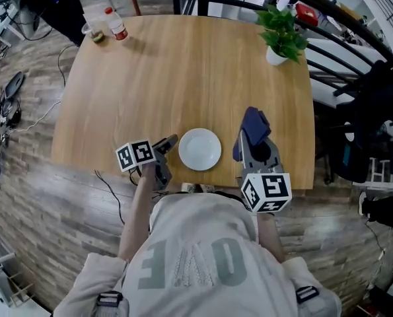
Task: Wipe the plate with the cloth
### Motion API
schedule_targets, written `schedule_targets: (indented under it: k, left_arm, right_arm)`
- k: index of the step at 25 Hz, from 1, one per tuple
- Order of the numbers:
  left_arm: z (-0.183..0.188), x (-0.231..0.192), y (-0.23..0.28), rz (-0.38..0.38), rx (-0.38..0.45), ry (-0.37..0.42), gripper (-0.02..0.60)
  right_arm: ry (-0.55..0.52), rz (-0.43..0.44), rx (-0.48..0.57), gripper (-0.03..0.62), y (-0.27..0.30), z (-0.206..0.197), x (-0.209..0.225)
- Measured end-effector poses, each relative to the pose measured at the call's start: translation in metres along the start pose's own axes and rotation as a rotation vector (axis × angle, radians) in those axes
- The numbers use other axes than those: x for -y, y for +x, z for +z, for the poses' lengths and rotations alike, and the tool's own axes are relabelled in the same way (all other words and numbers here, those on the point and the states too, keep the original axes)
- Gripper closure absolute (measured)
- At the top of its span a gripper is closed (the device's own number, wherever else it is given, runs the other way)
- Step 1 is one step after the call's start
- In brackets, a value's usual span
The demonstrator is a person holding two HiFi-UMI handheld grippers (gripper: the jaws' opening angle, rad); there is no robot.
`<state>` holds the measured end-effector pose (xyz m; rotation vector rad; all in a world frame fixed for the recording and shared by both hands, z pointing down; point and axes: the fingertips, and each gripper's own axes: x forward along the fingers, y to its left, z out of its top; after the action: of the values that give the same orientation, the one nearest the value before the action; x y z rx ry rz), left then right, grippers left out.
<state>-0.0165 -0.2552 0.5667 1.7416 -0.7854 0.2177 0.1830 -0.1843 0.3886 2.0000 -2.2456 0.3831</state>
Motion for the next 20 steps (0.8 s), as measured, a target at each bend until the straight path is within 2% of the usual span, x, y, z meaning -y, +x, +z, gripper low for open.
schedule_targets:
  k: [2,6,10,15,20]
  left_arm:
    - [-0.016,-0.008,0.001,0.003,-0.030,-0.039,0.350]
    - [-0.034,-0.016,0.008,0.003,-0.115,-0.066,0.350]
    - [-0.037,-0.015,0.011,-0.065,-0.106,-0.185,0.357]
    - [-0.044,-0.012,0.016,-0.096,-0.183,-0.186,0.359]
    - [-0.050,-0.003,0.024,-0.135,-0.224,-0.209,0.362]
  right_arm:
    - [0.005,-0.004,-0.009,0.537,-0.005,-0.003,0.001]
    - [0.006,-0.013,-0.005,0.537,-0.008,0.000,0.001]
    - [0.013,-0.018,-0.007,0.537,-0.013,-0.003,-0.001]
    - [0.018,-0.024,-0.025,0.537,-0.017,-0.009,0.000]
    - [0.003,-0.027,-0.028,0.537,-0.015,-0.007,0.003]
